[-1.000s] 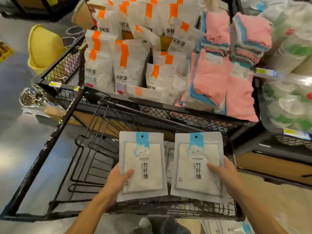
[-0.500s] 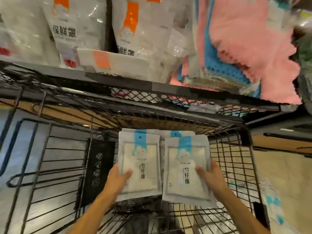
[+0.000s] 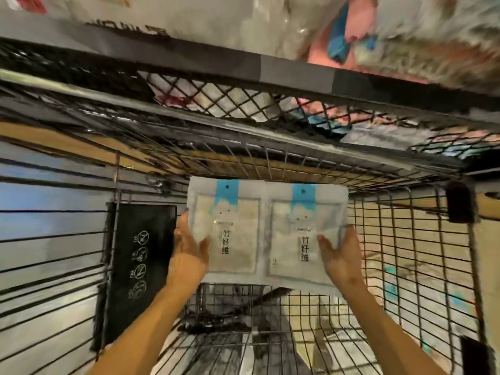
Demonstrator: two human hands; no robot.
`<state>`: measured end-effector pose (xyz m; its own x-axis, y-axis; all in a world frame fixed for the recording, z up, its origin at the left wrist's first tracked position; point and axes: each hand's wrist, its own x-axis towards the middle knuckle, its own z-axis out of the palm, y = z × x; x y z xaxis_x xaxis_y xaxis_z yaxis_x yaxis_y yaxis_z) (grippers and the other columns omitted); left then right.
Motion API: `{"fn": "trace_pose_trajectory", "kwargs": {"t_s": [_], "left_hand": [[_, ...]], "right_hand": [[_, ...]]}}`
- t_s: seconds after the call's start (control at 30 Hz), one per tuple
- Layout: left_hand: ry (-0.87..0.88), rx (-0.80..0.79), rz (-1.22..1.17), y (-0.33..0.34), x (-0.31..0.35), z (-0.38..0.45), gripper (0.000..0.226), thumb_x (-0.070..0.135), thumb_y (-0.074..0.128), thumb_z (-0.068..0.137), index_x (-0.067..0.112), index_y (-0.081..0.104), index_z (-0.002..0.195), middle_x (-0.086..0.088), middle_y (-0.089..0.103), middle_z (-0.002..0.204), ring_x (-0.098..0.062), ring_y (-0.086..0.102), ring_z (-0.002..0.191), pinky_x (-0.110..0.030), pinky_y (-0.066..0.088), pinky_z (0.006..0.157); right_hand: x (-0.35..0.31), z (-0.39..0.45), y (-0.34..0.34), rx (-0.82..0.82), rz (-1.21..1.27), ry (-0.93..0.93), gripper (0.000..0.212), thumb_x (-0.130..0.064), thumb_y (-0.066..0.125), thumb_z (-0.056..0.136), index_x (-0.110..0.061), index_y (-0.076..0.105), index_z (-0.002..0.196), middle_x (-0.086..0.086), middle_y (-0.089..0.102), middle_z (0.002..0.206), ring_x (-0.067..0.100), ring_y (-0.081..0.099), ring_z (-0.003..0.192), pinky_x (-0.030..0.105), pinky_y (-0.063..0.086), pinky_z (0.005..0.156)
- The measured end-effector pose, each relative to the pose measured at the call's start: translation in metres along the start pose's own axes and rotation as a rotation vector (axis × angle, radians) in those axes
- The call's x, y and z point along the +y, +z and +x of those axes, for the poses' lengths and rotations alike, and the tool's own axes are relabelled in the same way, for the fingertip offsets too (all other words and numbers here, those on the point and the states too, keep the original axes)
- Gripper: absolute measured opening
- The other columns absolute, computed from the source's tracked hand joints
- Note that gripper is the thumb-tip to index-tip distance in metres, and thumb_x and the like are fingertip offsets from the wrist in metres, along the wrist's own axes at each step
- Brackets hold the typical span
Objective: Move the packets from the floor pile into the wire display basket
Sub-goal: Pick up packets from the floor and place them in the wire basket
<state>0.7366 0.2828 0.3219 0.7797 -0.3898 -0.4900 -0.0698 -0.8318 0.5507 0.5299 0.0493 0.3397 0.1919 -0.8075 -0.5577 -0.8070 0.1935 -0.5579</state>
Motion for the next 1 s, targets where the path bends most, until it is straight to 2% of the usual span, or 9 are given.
{"fn": "trace_pose_trajectory", "kwargs": {"t_s": [0.07,0.1,0.17,0.23,0.3,0.43,0.53,0.67,1.0], "left_hand": [[0.084,0.001,0.207,0.01,-0.002,0.0,0.056,0.036,0.037,0.109,0.013,0.029,0.159,-0.03,0.051,0.141,-0.051,0.059,0.116,-0.053,0.054,0.09],[0.079,-0.057,0.286,0.012,0.004,0.003,0.055,0.031,0.035,0.109,0.012,0.027,0.16,-0.031,0.044,0.148,-0.051,0.051,0.129,-0.054,0.048,0.101],[-0.009,-0.177,0.415,0.019,0.008,0.006,0.06,0.023,0.032,0.11,0.017,0.007,0.164,-0.025,0.012,0.166,-0.044,0.016,0.153,-0.05,0.022,0.122],[-0.042,-0.145,0.468,0.022,0.012,0.006,0.062,0.029,0.026,0.109,0.022,-0.002,0.164,-0.017,-0.009,0.169,-0.036,-0.004,0.157,-0.047,0.009,0.126],[0.026,-0.086,0.482,0.025,0.012,0.004,0.063,0.036,0.022,0.108,0.02,-0.002,0.164,-0.012,-0.015,0.17,-0.032,-0.009,0.157,-0.047,0.006,0.126],[0.168,-0.051,0.614,0.011,0.019,-0.001,0.067,0.039,0.028,0.108,0.012,0.001,0.163,-0.017,-0.005,0.17,-0.034,0.003,0.158,-0.047,0.01,0.126],[0.232,-0.009,0.65,-0.01,0.034,-0.011,0.067,0.04,0.032,0.104,0.004,0.024,0.16,-0.022,0.018,0.167,-0.038,0.024,0.153,-0.051,0.023,0.123],[0.237,0.012,0.716,-0.05,0.076,-0.032,0.068,0.043,0.035,0.104,0.006,0.024,0.16,-0.02,0.022,0.166,-0.034,0.024,0.153,-0.051,0.027,0.123],[0.31,0.211,0.676,-0.157,0.188,-0.126,0.066,0.048,0.039,0.105,0.009,0.033,0.158,-0.018,0.036,0.161,-0.033,0.033,0.149,-0.049,0.029,0.121]], "right_hand": [[-0.001,0.0,0.006,0.039,-0.056,-0.011,0.052,-0.016,0.076,0.089,-0.025,0.039,0.125,0.005,0.059,0.122,0.028,0.064,0.109,0.053,0.062,0.085],[-0.004,-0.001,0.008,0.045,-0.095,-0.009,0.057,-0.019,0.077,0.089,-0.024,0.037,0.129,0.006,0.055,0.125,0.028,0.062,0.111,0.052,0.061,0.088],[-0.009,-0.002,0.013,0.087,-0.276,-0.015,0.07,-0.031,0.076,0.09,-0.012,0.032,0.141,0.013,0.05,0.132,0.032,0.058,0.115,0.051,0.058,0.095],[-0.012,-0.004,0.016,0.15,-0.523,-0.06,0.085,-0.046,0.07,0.092,-0.003,0.026,0.149,0.02,0.048,0.135,0.036,0.054,0.12,0.051,0.051,0.101],[-0.014,-0.005,0.016,0.171,-0.665,-0.113,0.089,-0.055,0.062,0.094,-0.003,0.022,0.153,0.022,0.045,0.141,0.038,0.047,0.127,0.052,0.042,0.107],[-0.02,-0.006,-0.002,0.127,-0.816,-0.23,0.084,-0.062,0.046,0.097,-0.009,0.02,0.158,0.022,0.034,0.158,0.039,0.037,0.143,0.054,0.034,0.116],[-0.033,-0.019,-0.025,0.086,-0.883,-0.333,0.083,-0.065,0.033,0.099,-0.013,0.018,0.162,0.021,0.025,0.166,0.038,0.027,0.152,0.053,0.025,0.123],[-0.066,-0.043,-0.065,0.05,-0.933,-0.404,0.081,-0.068,0.023,0.101,-0.018,0.012,0.164,0.012,0.014,0.171,0.029,0.011,0.158,0.049,0.008,0.129],[-0.156,-0.13,-0.174,0.131,-0.831,-0.57,0.083,-0.074,0.03,0.097,-0.021,0.027,0.161,0.007,0.029,0.168,0.029,0.024,0.155,0.052,0.014,0.126]]}}
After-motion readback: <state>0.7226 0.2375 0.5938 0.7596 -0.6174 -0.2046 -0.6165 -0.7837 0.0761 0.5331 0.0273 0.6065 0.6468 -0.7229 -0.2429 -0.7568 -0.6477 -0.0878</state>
